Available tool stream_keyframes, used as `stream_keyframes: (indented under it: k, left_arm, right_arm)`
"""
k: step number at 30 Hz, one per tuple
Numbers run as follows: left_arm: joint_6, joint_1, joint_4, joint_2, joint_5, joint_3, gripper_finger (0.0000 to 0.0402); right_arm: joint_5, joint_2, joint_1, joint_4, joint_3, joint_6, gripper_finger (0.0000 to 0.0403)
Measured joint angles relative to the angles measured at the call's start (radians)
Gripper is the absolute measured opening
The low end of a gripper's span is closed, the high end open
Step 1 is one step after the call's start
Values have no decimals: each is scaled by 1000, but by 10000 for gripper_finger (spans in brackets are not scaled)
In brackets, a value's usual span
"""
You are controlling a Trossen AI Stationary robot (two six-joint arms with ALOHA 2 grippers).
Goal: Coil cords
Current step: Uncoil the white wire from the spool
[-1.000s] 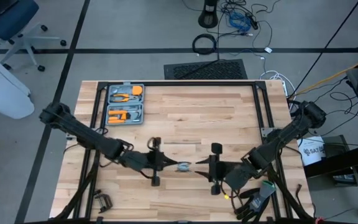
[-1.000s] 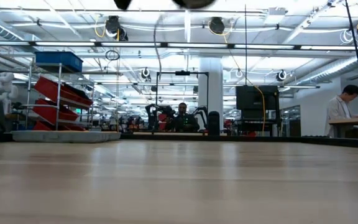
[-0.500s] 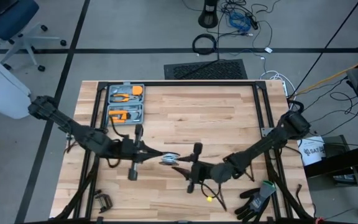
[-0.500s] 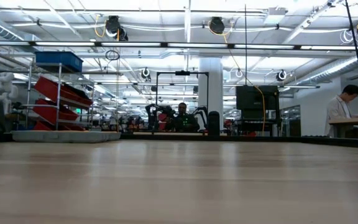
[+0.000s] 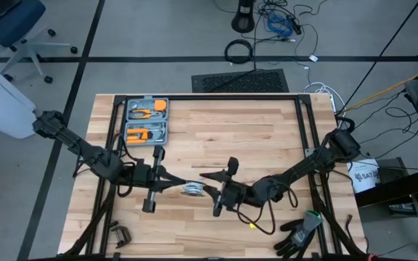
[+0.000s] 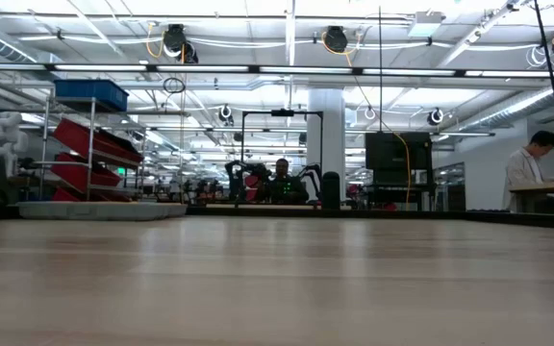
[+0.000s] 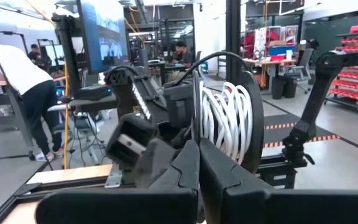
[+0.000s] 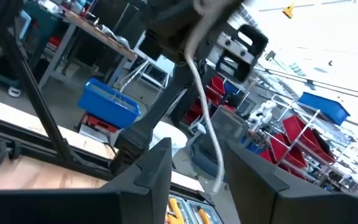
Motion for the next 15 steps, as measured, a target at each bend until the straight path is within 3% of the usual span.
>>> stream_keyframes:
  k: [8,15]
  left_arm:
    - [2,-11,0,0,5,0,1]
    - [2,-11,3,0,5,0,1]
  right_arm:
    - [-49,1,-32,-21,0,49,170]
    - [-132,1,-72,-22,0,131,146]
